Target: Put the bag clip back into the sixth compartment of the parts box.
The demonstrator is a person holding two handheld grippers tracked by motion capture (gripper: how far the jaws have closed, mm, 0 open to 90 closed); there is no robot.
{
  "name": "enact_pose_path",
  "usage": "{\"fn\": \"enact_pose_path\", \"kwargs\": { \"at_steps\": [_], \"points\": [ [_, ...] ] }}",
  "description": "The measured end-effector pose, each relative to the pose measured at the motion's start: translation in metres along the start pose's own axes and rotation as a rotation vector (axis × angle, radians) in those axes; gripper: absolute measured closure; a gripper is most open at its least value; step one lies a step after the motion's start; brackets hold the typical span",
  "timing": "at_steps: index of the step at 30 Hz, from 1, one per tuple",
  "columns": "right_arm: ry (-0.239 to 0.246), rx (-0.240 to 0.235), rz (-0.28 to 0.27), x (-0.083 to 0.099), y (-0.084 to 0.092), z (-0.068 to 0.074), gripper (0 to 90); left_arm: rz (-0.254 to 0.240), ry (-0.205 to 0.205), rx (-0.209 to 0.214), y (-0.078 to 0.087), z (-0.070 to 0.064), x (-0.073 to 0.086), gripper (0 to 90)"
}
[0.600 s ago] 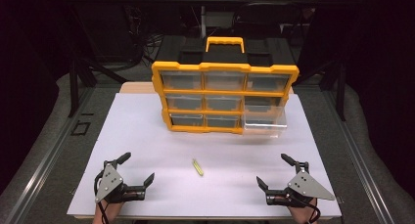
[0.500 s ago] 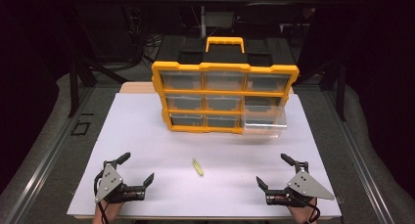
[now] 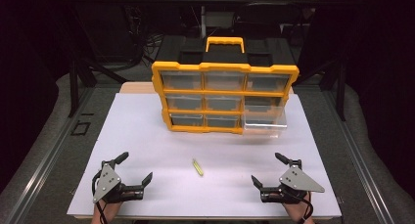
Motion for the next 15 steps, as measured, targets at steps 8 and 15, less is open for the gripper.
{"fn": "enact_pose_path", "kwargs": {
  "at_steps": [8,15],
  "points": [
    [-0.004,-0.018,0.032,-0.004,-0.009,0.007,0.0,0.008,-0.003,-0.011,-0.001,0.001,0.001,0.0],
    [-0.004,-0.059,0.072,-0.008,-0.028,0.014,0.0,0.017,-0.007,-0.007,-0.003,0.0,0.002,0.0]
  ]
}}
Point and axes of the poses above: each handheld gripper's, and its own axes: y roughly backward along the jaws, x roughly out of its underside, z roughly to its left, the point moved 2 cm from there along -y, roughly forward along the jaws, and after that the axes turned 3 degrees about -x, right-handed, at the moved point
